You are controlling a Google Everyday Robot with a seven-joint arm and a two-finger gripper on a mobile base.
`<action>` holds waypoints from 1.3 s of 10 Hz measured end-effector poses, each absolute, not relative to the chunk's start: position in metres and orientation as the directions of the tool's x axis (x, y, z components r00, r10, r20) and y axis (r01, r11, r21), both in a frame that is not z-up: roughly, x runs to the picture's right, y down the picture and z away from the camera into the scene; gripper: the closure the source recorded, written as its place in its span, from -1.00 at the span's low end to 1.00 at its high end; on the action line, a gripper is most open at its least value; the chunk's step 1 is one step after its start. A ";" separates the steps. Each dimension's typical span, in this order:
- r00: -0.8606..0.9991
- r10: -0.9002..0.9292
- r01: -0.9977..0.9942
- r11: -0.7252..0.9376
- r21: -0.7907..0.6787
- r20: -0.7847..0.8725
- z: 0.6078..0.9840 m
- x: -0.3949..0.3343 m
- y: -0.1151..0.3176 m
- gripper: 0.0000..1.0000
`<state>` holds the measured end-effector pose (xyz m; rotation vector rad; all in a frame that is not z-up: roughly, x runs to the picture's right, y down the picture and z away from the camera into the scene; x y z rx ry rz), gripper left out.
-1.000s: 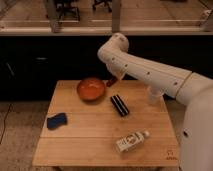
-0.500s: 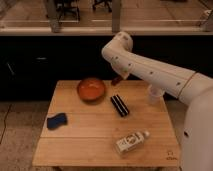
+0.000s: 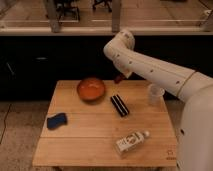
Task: Place the pepper in the ceramic cup
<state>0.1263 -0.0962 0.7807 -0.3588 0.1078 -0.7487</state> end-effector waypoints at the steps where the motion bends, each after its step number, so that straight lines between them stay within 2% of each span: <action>1: 0.735 -0.678 0.639 0.678 -0.363 0.027 0.782 0.131 -0.096 0.93; 13: 0.809 -0.585 0.503 0.739 -0.449 -0.057 0.799 0.218 -0.084 0.93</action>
